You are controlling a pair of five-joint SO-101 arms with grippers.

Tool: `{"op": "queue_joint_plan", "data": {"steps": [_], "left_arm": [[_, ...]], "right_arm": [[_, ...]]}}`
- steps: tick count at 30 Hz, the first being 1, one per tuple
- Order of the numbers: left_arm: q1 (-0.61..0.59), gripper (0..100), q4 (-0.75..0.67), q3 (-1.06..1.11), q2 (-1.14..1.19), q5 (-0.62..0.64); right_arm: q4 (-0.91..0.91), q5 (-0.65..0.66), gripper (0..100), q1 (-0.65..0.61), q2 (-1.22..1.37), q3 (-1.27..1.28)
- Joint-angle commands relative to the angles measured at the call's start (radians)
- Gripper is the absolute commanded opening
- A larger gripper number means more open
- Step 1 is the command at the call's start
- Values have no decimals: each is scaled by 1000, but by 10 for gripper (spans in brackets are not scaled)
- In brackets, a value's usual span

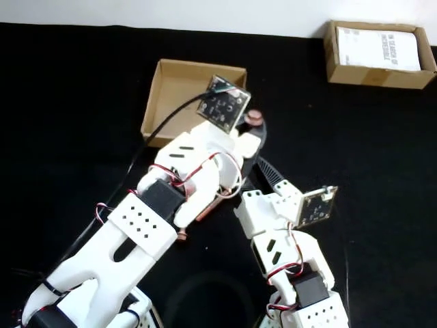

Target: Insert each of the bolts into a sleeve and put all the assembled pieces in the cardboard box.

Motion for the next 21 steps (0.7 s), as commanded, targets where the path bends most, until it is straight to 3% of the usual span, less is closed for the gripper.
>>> {"op": "queue_joint_plan", "data": {"steps": [1, 5, 14, 21], "left_arm": [[16, 139, 104, -8, -13, -8], [16, 261, 193, -19, -13, -8], [18, 265, 522, -255, -19, -8], [87, 260, 844, -455, -208, -8]], "right_arm": [[-24, 0, 7, -1, -12, 119], [-24, 0, 7, -1, -12, 117], [-19, -3, 7, 8, -12, 108], [-2, -6, 7, 50, -12, 93]]}}
